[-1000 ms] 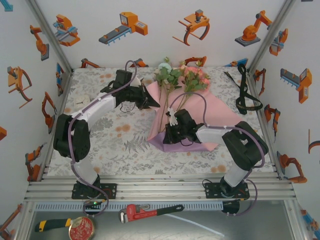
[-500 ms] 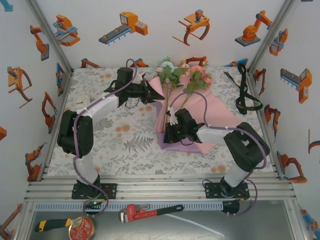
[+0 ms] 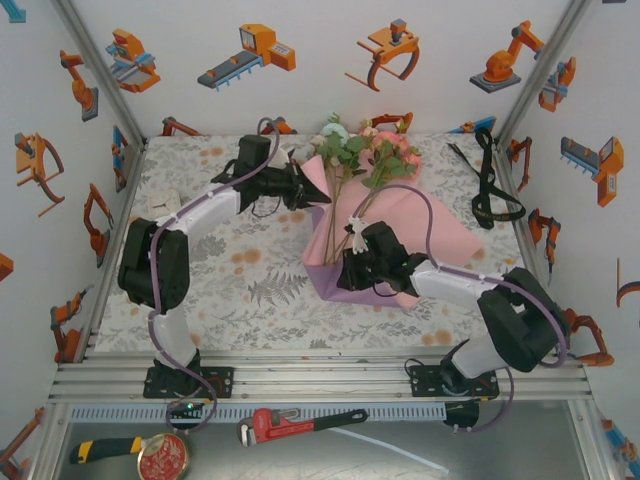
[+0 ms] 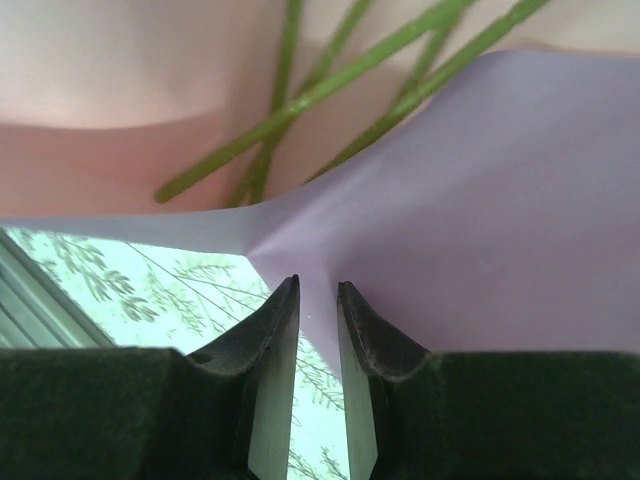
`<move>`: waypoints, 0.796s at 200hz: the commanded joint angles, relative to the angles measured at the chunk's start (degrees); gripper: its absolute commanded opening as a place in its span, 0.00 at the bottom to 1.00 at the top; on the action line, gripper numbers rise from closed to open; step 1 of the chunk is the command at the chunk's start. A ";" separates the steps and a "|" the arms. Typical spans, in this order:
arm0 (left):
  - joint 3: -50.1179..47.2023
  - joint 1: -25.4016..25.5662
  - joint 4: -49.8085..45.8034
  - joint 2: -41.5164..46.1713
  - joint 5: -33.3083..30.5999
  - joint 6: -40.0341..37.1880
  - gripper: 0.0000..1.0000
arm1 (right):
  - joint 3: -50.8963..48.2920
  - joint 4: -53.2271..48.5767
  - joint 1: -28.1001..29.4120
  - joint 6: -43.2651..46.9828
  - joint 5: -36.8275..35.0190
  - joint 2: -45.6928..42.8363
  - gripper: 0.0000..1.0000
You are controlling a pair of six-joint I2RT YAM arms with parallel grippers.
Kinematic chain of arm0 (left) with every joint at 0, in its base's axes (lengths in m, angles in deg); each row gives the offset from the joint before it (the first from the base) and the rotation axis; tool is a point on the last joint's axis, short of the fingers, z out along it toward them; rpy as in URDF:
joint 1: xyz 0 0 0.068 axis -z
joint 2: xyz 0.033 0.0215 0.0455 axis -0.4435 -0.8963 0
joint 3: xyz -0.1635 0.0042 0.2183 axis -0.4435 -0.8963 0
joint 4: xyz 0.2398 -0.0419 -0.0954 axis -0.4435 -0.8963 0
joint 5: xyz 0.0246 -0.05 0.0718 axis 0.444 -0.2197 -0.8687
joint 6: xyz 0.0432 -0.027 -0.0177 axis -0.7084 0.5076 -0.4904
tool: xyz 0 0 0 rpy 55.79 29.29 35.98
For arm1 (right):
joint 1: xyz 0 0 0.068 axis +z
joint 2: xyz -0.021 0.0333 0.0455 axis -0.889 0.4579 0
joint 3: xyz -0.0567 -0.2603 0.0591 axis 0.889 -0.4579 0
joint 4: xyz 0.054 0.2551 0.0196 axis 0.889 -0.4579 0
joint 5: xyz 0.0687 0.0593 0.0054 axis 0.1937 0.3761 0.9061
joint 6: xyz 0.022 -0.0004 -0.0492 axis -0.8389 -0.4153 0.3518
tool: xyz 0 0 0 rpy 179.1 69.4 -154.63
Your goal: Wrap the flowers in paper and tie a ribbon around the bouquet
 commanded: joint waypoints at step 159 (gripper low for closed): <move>11.29 6.48 -0.58 -11.85 -2.13 -1.38 0.00 | -1.08 20.80 0.74 -12.84 3.06 -3.59 0.95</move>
